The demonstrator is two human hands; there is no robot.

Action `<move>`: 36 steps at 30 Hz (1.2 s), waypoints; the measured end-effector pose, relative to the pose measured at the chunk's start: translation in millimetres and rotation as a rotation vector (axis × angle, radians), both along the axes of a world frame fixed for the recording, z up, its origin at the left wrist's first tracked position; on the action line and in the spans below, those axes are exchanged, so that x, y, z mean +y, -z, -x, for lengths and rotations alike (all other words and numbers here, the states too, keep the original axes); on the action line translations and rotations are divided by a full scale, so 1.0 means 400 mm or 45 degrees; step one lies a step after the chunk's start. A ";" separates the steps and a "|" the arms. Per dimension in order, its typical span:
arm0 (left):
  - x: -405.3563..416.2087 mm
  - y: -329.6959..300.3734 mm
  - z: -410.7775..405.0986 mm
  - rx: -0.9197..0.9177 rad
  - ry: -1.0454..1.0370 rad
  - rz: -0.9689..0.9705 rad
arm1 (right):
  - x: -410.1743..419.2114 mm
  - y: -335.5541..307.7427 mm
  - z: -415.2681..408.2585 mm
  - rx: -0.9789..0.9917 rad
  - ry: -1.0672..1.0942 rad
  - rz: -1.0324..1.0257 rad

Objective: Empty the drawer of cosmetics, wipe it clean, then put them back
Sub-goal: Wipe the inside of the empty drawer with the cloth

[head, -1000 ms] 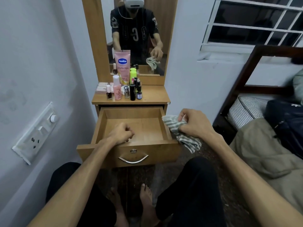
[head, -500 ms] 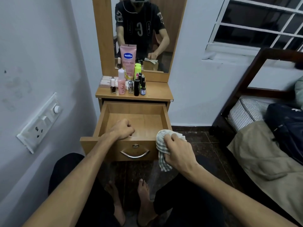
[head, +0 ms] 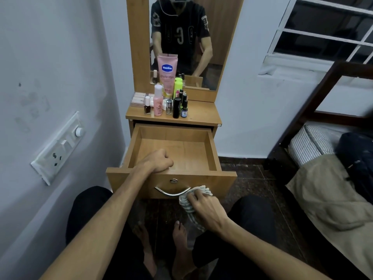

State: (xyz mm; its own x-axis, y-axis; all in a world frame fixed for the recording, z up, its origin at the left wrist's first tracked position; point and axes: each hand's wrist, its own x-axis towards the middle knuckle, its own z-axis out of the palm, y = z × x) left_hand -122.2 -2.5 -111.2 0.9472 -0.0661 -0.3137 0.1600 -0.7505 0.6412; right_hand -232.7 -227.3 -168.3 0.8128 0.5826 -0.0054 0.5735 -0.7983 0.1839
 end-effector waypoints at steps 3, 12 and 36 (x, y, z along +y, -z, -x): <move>0.000 -0.003 0.003 -0.001 0.010 0.018 | 0.002 0.014 -0.009 0.170 0.027 -0.009; 0.022 -0.042 0.022 -0.061 0.006 0.393 | 0.089 -0.139 -0.003 -0.303 -0.239 -0.690; 0.143 -0.019 -0.012 -0.095 -0.026 0.398 | 0.231 -0.152 -0.019 0.146 -0.320 -0.940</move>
State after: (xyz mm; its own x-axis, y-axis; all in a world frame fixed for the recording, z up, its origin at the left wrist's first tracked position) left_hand -117.4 54.7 -103.5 0.9689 -0.1294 -0.2110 0.1169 -0.5122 0.8509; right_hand -225.2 -134.9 -107.3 0.6739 0.6344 0.3786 0.7363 -0.5346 -0.4148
